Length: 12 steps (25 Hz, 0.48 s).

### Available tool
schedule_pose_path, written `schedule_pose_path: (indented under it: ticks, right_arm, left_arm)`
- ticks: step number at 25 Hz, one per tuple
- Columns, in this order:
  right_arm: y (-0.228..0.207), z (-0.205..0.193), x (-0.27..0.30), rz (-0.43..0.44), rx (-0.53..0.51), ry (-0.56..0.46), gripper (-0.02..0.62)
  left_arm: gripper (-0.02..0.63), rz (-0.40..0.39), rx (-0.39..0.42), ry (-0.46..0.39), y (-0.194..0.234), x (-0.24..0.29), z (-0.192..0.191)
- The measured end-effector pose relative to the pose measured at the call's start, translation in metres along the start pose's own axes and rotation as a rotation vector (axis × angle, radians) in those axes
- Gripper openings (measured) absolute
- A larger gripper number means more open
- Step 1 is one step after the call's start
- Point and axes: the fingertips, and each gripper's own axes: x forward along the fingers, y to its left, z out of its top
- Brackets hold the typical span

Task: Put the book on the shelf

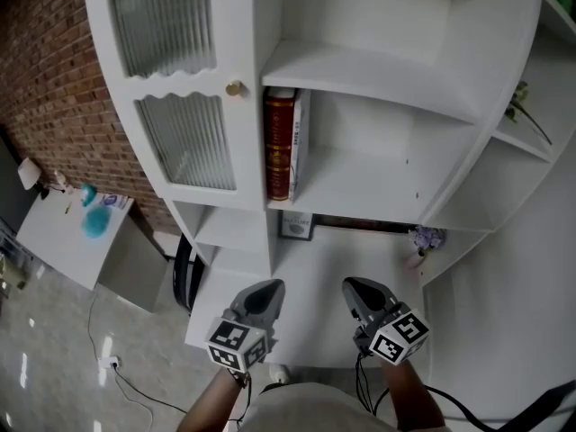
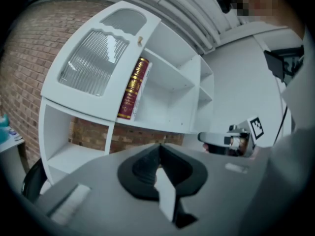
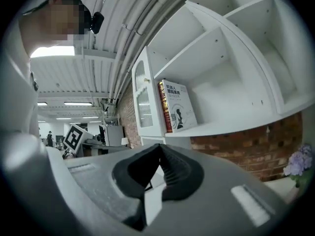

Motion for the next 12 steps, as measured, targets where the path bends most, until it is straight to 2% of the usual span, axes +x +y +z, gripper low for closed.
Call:
schedule_pose_path:
  ticks: [6, 12]
  right_arm:
    - [0.007, -0.024, -0.041, -0.036, 0.007, 0.056, 0.003]
    - [0.029, -0.044, -0.082, -0.039, -0.027, 0.096, 0.003]
  left_arm:
    - [0.008, 0.006, -0.041, 0.029, -0.032, -0.026, -0.025]
    - [0.008, 0.071, -0.032, 0.064, -0.056, -0.054, -0.044]
